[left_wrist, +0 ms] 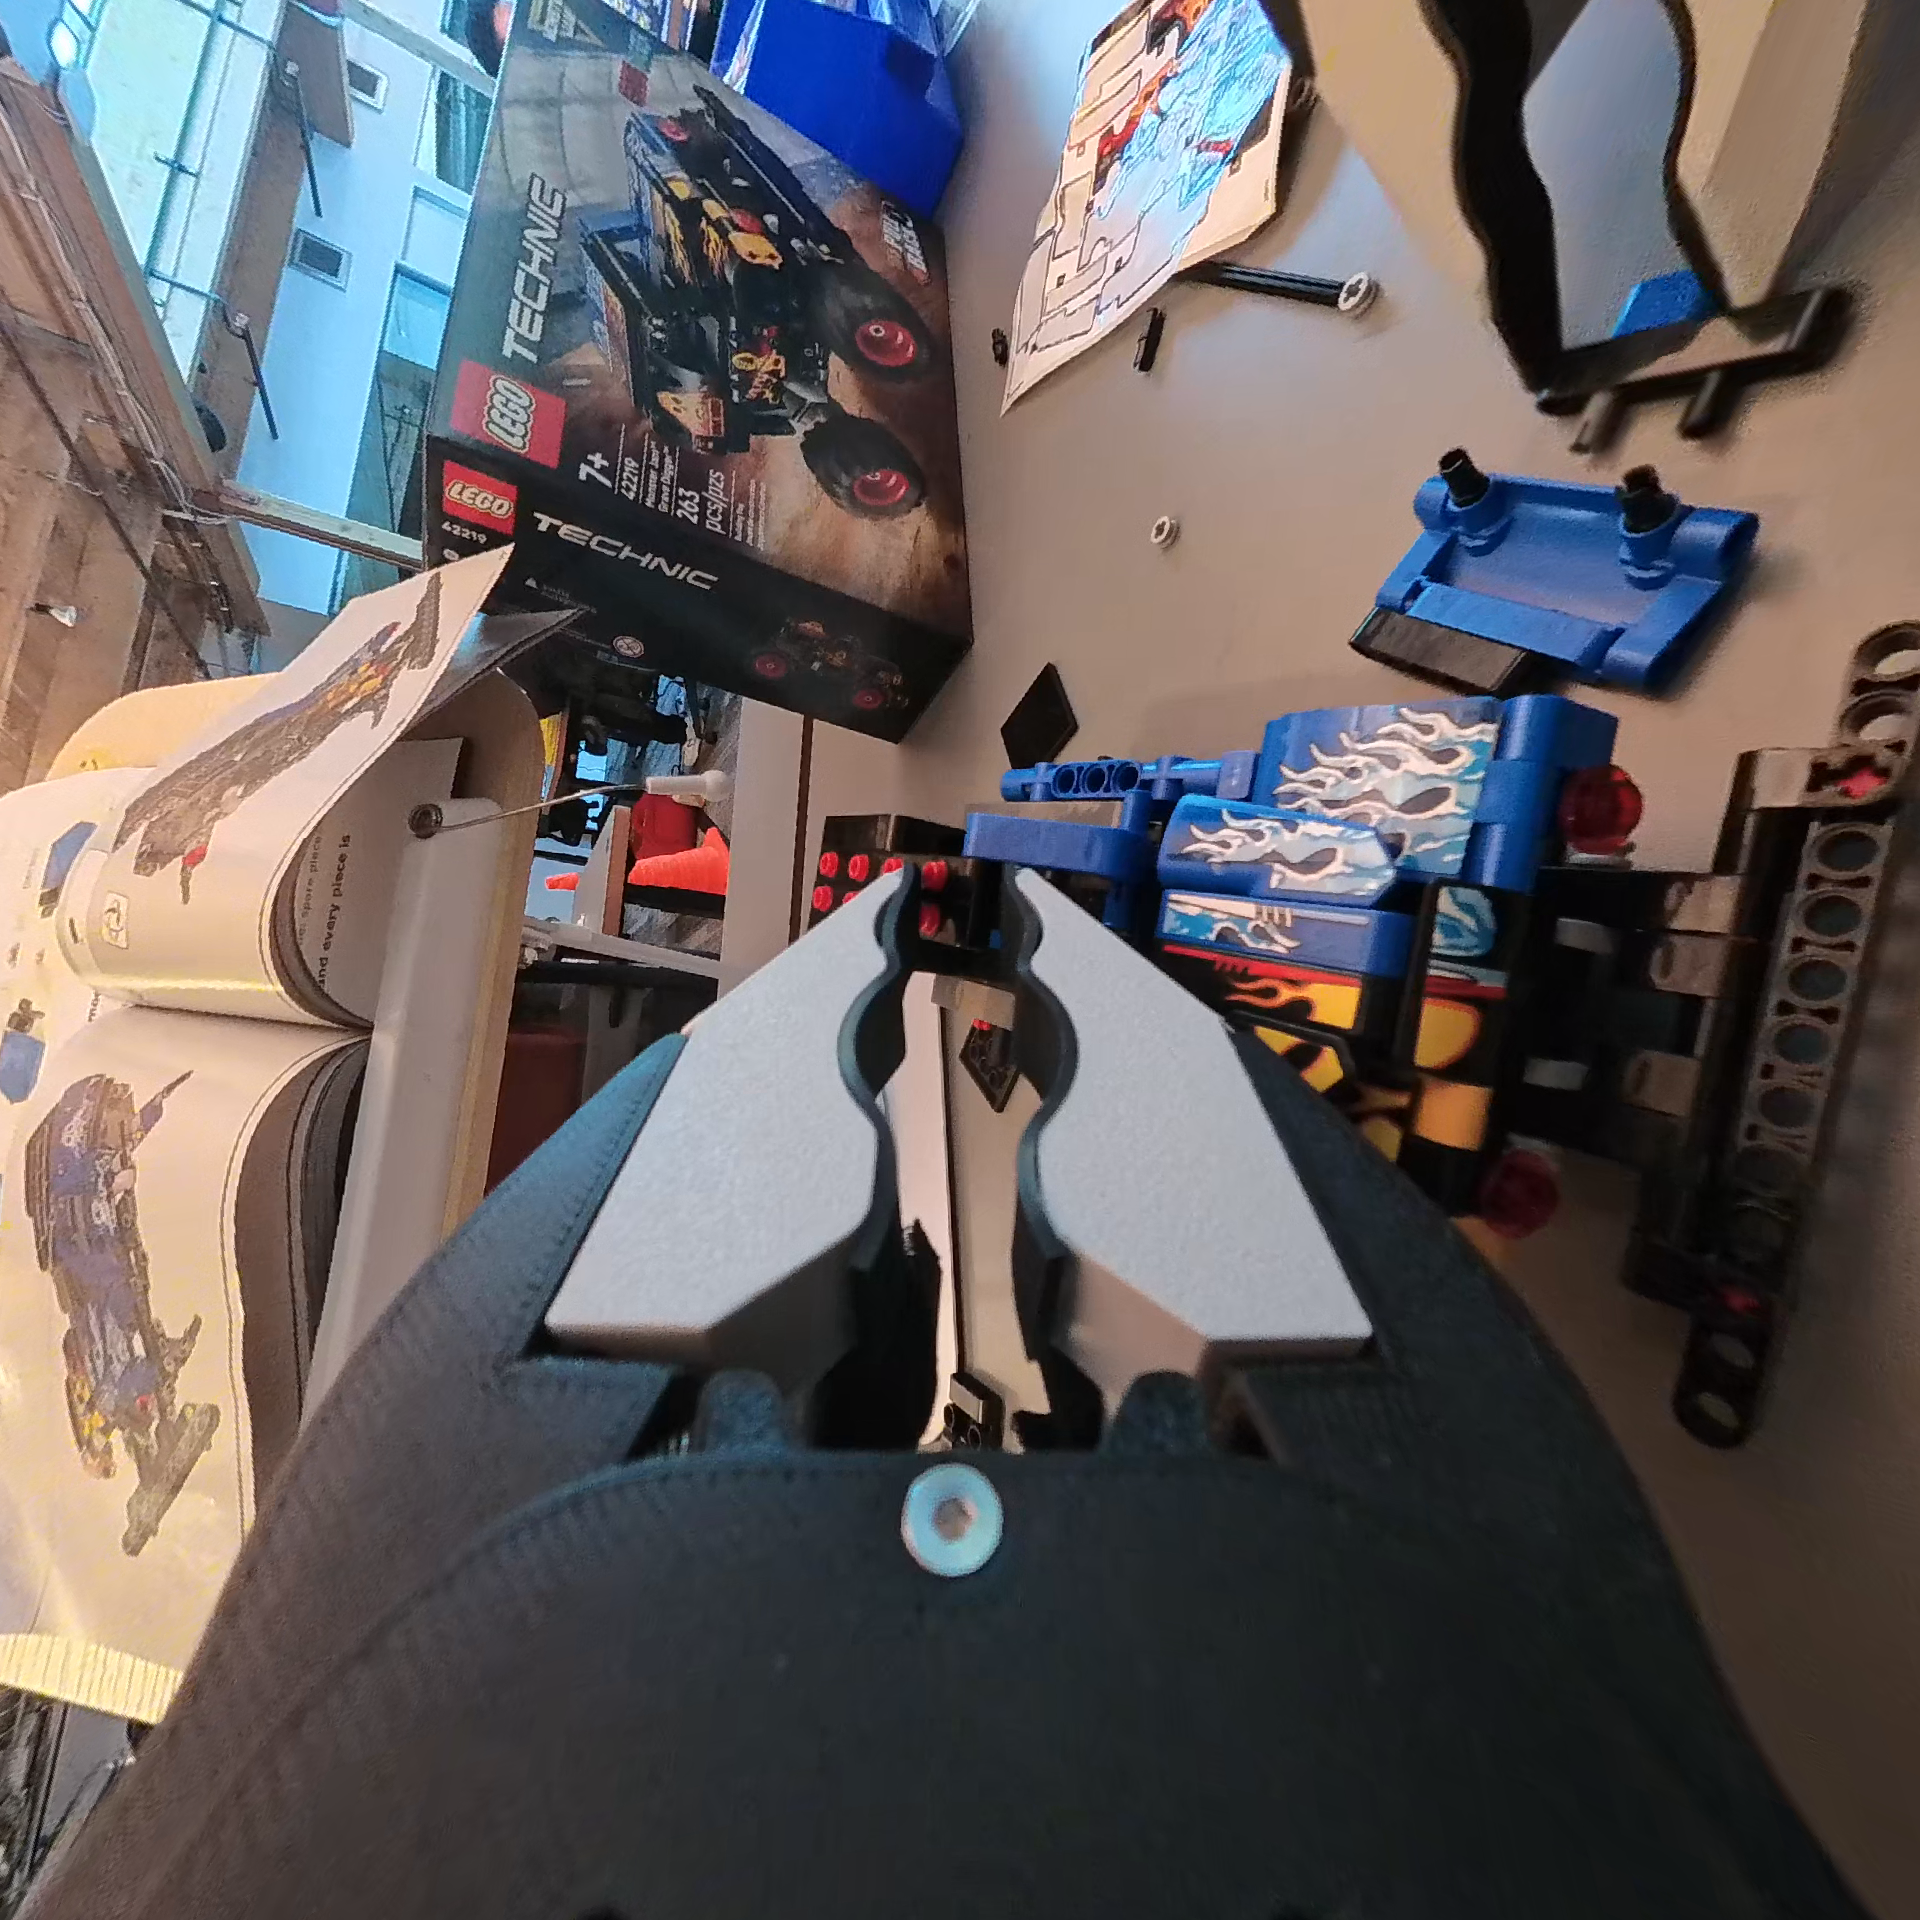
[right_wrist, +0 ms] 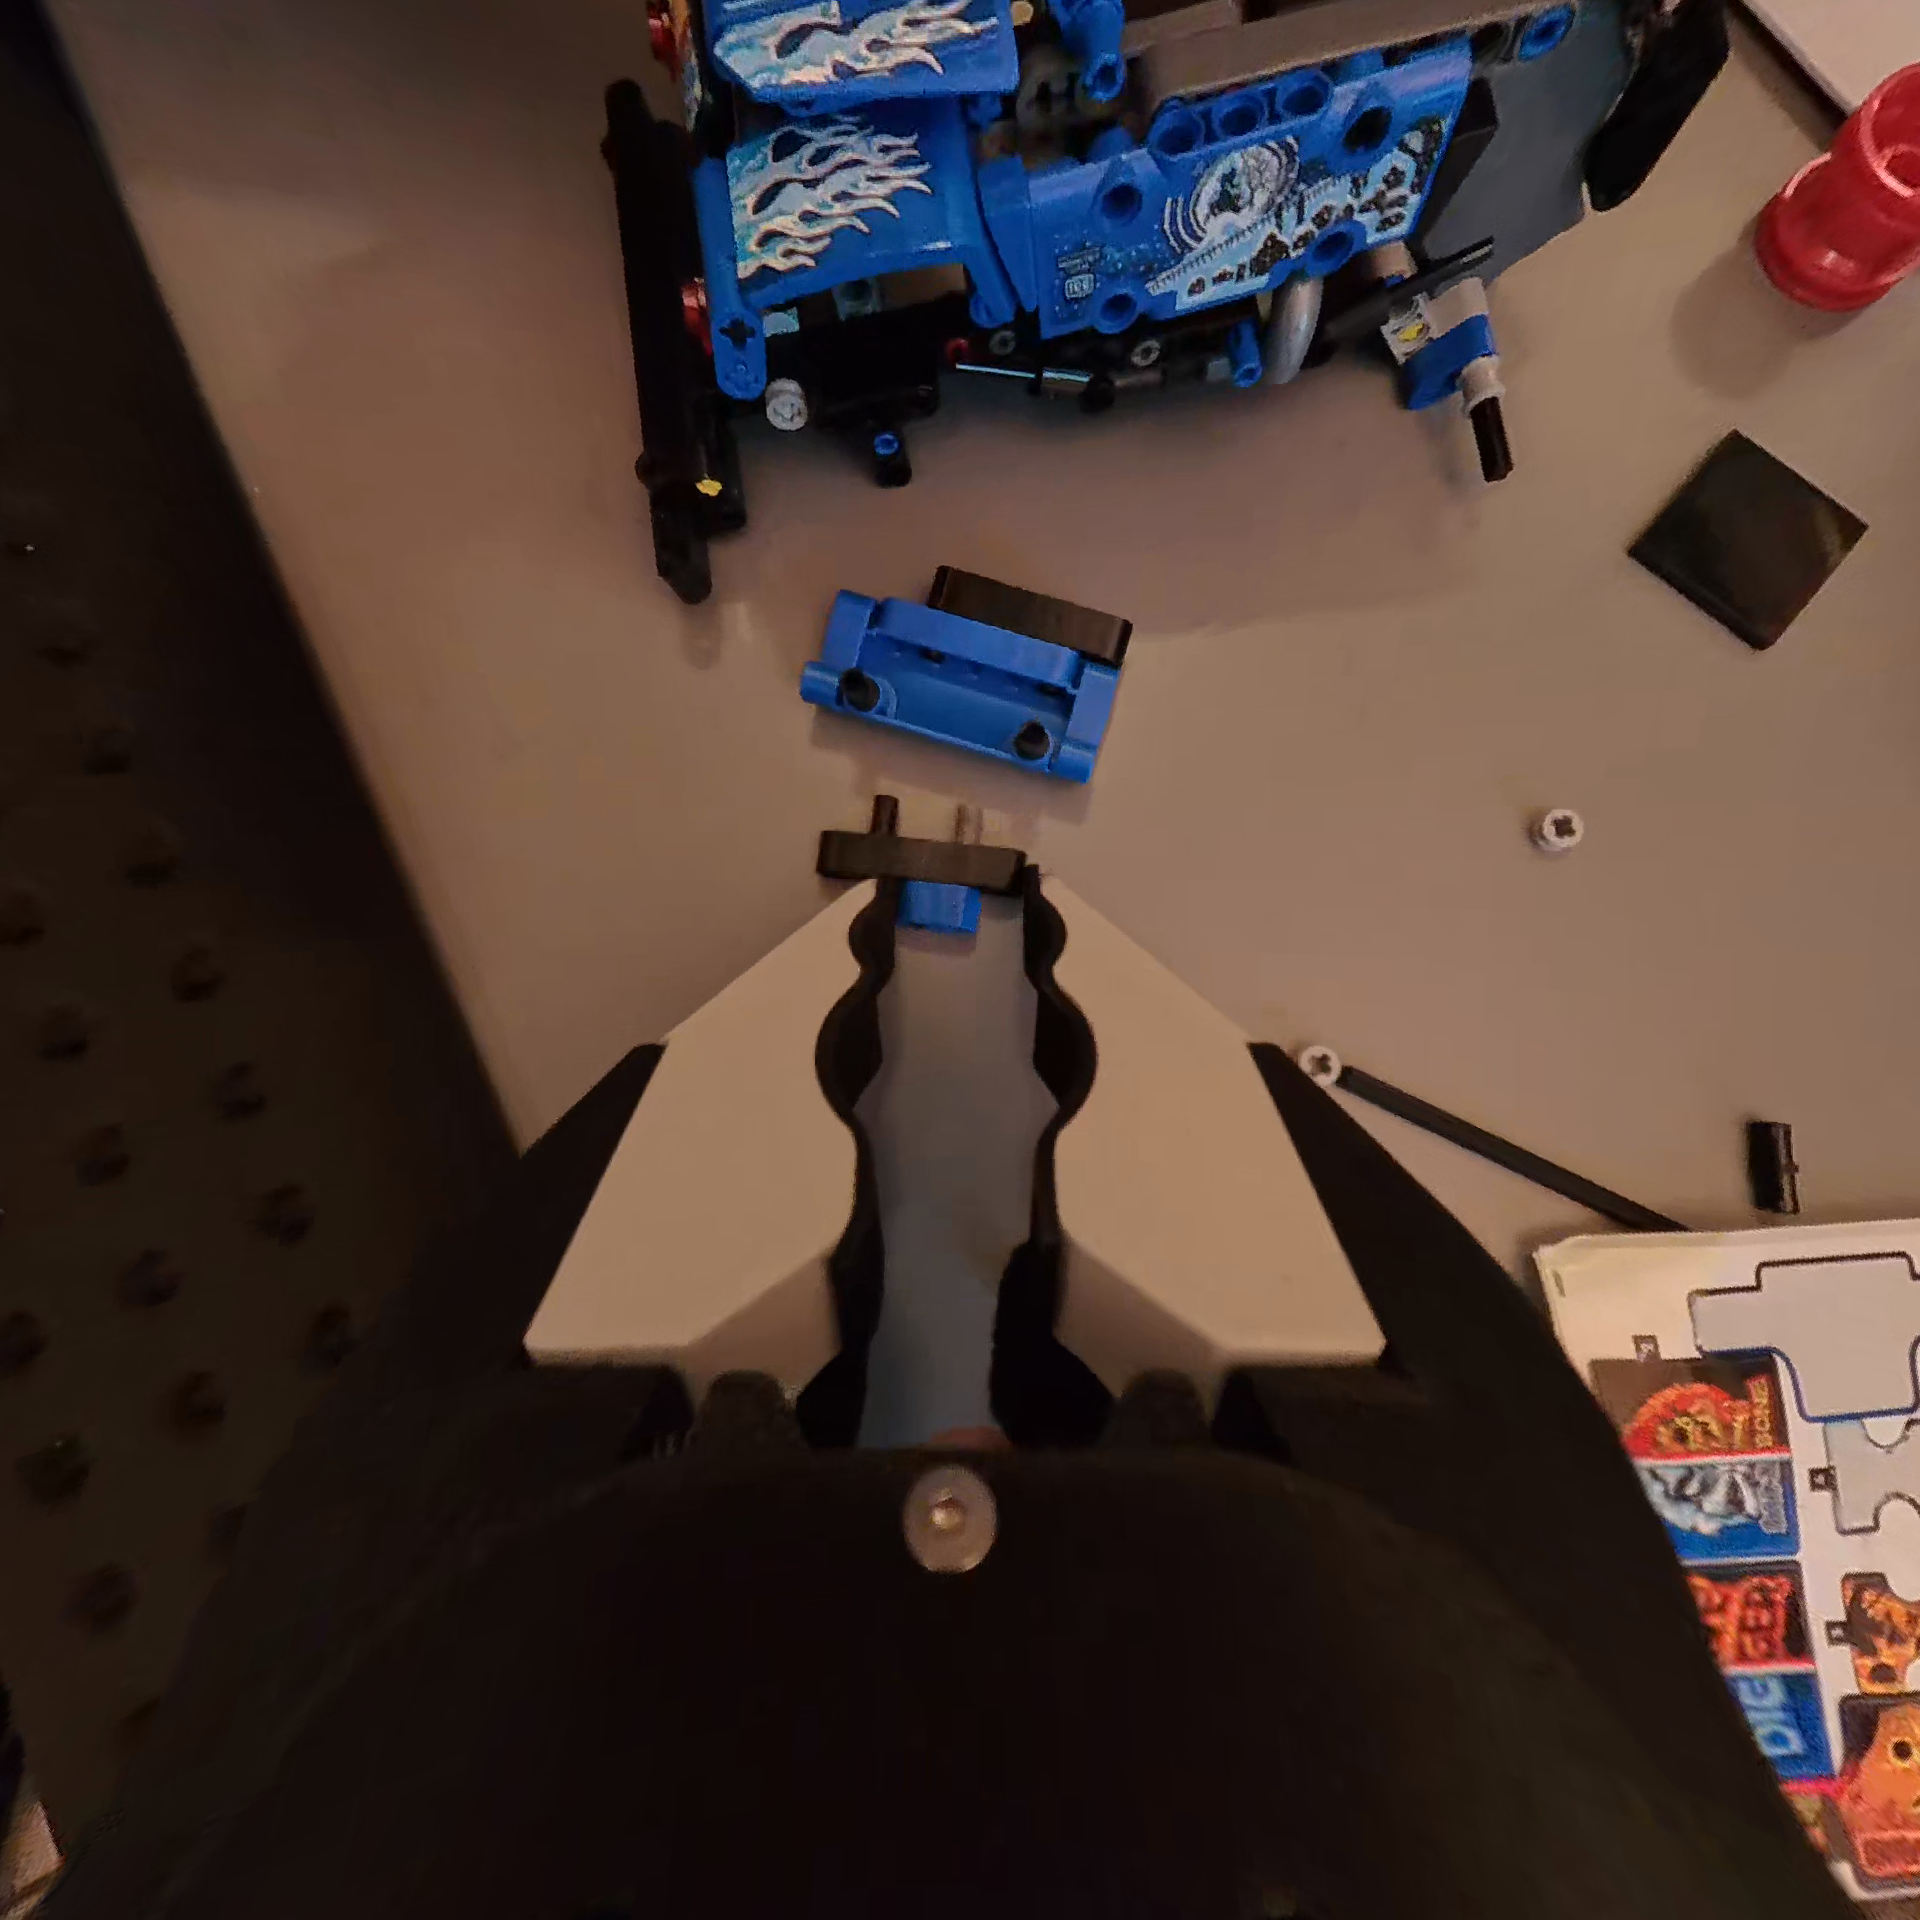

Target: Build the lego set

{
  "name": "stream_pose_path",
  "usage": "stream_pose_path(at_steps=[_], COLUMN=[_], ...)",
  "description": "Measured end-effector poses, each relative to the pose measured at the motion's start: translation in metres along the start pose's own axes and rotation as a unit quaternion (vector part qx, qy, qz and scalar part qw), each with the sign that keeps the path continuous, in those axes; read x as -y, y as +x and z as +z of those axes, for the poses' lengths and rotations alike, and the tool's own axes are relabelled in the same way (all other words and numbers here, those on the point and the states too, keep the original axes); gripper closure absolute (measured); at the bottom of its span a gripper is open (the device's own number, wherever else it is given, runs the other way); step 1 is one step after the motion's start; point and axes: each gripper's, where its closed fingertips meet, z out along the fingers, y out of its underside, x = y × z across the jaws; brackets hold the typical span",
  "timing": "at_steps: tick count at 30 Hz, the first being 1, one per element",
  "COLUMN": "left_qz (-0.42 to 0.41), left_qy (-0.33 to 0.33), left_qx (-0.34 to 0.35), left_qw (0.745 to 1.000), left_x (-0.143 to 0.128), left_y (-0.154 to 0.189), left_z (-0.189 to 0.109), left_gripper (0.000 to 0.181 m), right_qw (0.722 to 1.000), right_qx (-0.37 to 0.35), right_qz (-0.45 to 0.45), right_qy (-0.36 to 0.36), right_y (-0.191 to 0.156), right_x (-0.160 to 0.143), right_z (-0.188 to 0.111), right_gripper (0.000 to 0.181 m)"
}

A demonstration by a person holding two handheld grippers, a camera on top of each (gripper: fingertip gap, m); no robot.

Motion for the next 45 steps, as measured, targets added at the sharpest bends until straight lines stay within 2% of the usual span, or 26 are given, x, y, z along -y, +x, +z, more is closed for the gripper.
stream_pose_path(at_steps=[12,20,31,42,45], left_qz=[-0.006,-0.009,-0.018,-0.031,-0.038], left_qy=[0.004,0.012,0.018,0.015,0.014], left_qx=[-0.008,-0.024,-0.052,-0.071,-0.064], left_qw=[1.0,1.0,0.998,0.997,0.997], left_x=[0.0,0.004,0.006,0.004,0.003], left_y=[0.001,0.003,0.007,0.007,0.003], left_z=[-0.002,-0.005,-0.011,-0.014,-0.014], left_gripper=[0.168,0.169,0.168,0.167,0.159], right_qw=[1.0,0.997,0.994,0.992,0.992], right_qx=[0.004,-0.003,0.02,0.031,0.027], right_qz=[0.007,-0.012,-0.047,-0.024,-0.023], right_qy=[0.025,0.08,0.101,0.118,0.122], right_y=[0.002,0.023,0.041,0.045,0.046], right_x=[0.007,0.049,0.11,0.116,0.121], right_z=[-0.006,-0.034,-0.025,-0.015,-0.016], right_gripper=[0.159,0.159,0.159,0.159,0.159])
